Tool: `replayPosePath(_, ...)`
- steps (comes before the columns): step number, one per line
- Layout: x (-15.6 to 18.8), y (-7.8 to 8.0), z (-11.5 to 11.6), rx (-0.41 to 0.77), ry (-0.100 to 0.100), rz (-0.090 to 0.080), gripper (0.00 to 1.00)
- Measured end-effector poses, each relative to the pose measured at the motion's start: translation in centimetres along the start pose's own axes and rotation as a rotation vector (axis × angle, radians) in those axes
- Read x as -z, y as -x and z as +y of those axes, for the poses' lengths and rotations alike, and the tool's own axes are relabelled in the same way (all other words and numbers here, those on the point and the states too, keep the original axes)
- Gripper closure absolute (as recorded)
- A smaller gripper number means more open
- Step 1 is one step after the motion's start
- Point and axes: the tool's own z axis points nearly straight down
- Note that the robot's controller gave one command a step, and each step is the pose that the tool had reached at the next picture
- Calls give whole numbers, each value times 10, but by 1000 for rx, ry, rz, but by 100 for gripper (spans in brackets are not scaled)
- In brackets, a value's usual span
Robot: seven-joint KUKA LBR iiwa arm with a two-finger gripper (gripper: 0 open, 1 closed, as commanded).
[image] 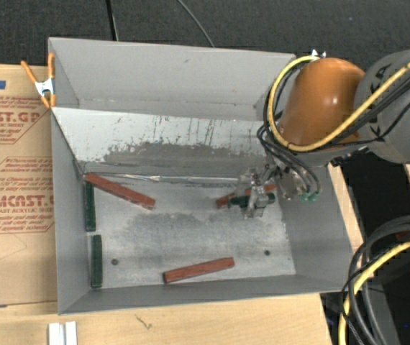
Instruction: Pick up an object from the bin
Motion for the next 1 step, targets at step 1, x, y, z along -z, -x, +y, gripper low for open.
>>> replayPosePath(1,0,0,0,0,0,0,100)
